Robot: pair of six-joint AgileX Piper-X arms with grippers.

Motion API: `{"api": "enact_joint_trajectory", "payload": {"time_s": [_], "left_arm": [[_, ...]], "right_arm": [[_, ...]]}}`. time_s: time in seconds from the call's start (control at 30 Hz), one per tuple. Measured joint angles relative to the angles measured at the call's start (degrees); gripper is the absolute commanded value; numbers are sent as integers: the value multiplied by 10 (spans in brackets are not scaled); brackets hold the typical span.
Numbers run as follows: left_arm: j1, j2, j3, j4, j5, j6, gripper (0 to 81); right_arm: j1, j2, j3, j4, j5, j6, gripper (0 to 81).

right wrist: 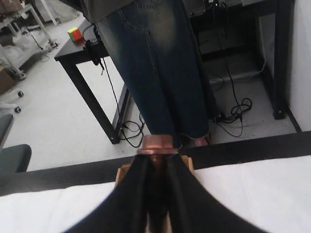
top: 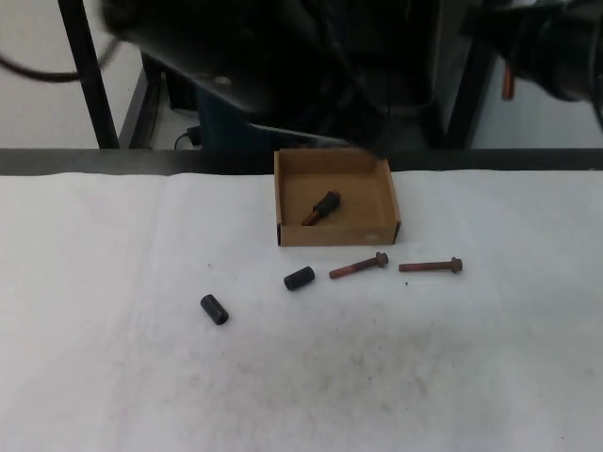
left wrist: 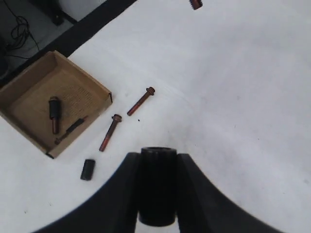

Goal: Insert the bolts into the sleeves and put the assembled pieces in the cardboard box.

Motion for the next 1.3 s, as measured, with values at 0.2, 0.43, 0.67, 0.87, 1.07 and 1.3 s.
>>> {"api": "enact_joint_trajectory", "payload": {"time_s": [0.2,0.43,0.67,0.87,1.07,1.3], "left_arm": [[27,-85,86,6,30,-41,8],[40,-240,229,-130,43,-71,8],[6,-316,465,-423,49,-71,8],[-21,-283,575,-637,41,-55,8],[-32,-275,636,-709,36,-63,8],[-35,-275,669,-752,36,-108,8]], "right_arm": [[-11,-56,16,-9,-54,4,3],[-56,-137,96,-47,-184,44,3],[-83,-185,181,-92,-325,61,3],[-82,-189,248,-197,-384,61,3],[-49,-187,348,-333,-405,19,3],[22,-157,385,-408,-453,-68,3]]}}
